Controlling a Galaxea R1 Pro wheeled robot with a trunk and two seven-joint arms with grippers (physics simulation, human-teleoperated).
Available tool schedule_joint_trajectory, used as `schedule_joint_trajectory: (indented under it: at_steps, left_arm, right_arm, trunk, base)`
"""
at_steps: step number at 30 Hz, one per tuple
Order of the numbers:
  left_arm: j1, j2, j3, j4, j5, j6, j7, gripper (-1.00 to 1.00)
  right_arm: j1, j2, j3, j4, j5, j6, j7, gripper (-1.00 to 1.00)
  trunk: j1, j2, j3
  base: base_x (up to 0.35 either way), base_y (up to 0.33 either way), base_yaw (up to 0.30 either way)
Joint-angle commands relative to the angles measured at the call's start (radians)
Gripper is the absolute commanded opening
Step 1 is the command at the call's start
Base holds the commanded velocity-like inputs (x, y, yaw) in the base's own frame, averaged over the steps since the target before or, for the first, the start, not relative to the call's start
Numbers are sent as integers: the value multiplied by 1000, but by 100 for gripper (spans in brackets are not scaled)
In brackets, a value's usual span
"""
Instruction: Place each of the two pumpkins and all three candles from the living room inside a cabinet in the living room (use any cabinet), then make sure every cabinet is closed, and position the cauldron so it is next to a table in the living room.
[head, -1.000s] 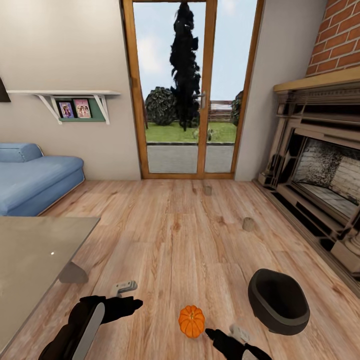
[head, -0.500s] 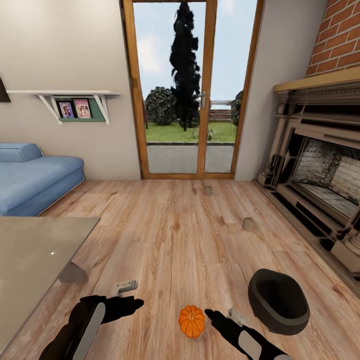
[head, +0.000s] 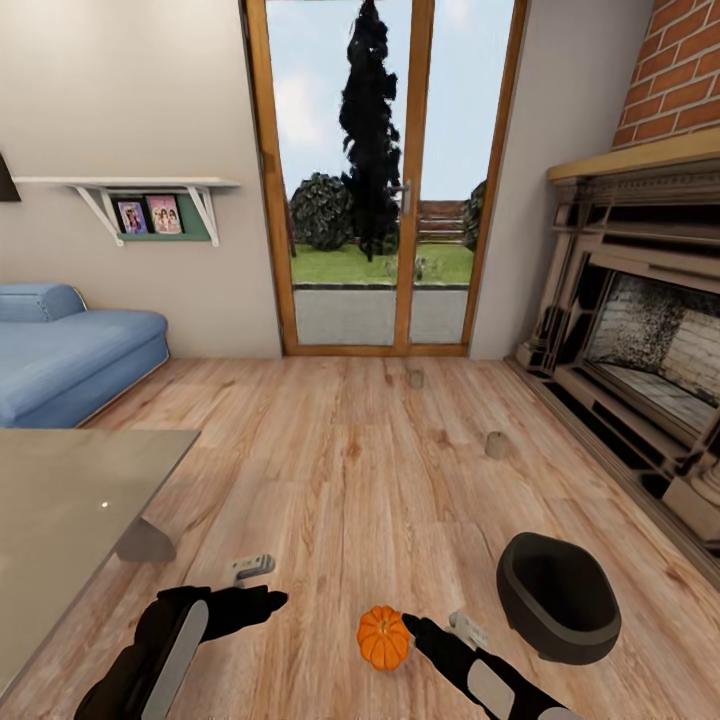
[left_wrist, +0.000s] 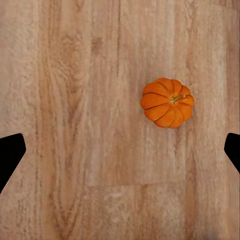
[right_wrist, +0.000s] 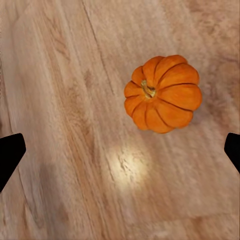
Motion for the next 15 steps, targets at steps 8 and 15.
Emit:
schedule_joint_trajectory:
  at_steps: [8,15]
  left_arm:
    - [-1,10,22,-31,85,28,-17,100]
    - [12,15,25,-138,129,71,-20,100]
  right_arm:
    - [-1,2,6,-20,-4,9,4,100]
    - [-1,0,8,-50,-4,1,11,100]
  trunk:
    - [31,-57,-26]
    - [57,-106,-48]
  base:
    - [0,0,0]
    - [0,0,0]
